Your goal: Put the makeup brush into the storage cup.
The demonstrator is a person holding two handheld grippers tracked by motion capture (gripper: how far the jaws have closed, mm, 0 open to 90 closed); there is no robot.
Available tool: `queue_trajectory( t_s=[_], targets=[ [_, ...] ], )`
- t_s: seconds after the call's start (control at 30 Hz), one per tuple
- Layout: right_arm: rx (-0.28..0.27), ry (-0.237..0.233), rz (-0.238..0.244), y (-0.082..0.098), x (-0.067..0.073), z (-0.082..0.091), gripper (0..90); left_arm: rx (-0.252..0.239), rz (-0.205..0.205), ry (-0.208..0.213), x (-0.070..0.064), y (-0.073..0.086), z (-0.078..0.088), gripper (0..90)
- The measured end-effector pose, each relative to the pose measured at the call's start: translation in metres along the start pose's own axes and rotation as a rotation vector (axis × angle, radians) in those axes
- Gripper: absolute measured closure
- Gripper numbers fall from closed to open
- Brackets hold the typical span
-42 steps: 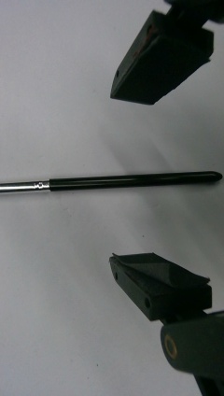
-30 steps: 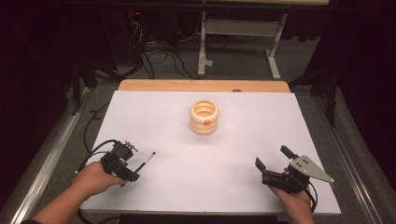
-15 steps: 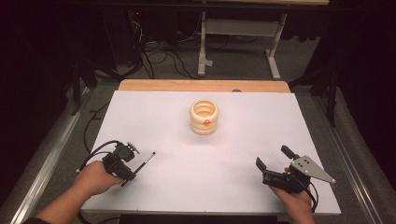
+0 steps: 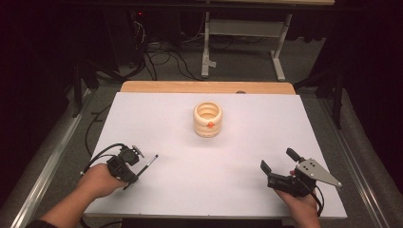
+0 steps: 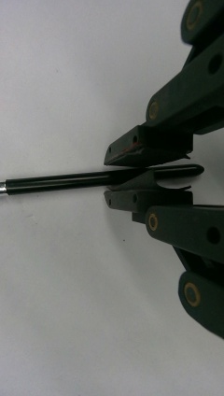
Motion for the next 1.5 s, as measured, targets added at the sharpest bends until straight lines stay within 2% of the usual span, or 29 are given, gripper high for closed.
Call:
queue_trajectory(
  t_s=[0.3,0.43,0.87,1.0,1.03,1.3,1.33,1.5],
  targets=[
    [0.001,-0.002,0.0,0.0,0.001,0.0,2.0,0.015,0.003,0.012,0.002,-0.001,-0.001,78.3],
    [0.0,-0.002,0.001,0.0,0.001,0.0,2.0,0.013,0.014,0.017,0.003,-0.002,-0.001,81.4],
    [-0.001,-0.002,0.005,0.0,0.001,0.0,2.0,0.002,0.011,0.0,0.002,-0.001,-0.001,83.4],
    [0.001,0.001,0.0,0.0,0.001,0.0,2.0,-0.027,0.021,0.003,0.002,-0.003,0.0,83.5],
    [0.0,0.003,0.0,0.0,0.001,0.0,2.0,-0.048,0.03,0.005,0.002,-0.004,0.002,83.5],
    [0.003,0.001,0.003,0.0,0.001,0.0,2.1,-0.083,0.038,0.011,0.004,-0.005,0.007,83.5],
    [0.002,0.001,0.003,0.0,0.001,0.0,2.1,-0.096,0.051,0.014,0.004,-0.005,0.008,83.5],
    [0.002,0.001,0.003,0.0,0.001,0.0,2.1,-0.137,0.064,0.01,0.005,-0.007,0.01,83.5]
  ],
)
Point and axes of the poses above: each handheld gripper's, and its own axes: z roughly backward along the jaws, y roughly out of its underside, x roughly to its left, the point moved 4 cm from there along -z, roughly forward along the jaws, and after that the axes turned 4 degrees about y, right-handed, at the moved point
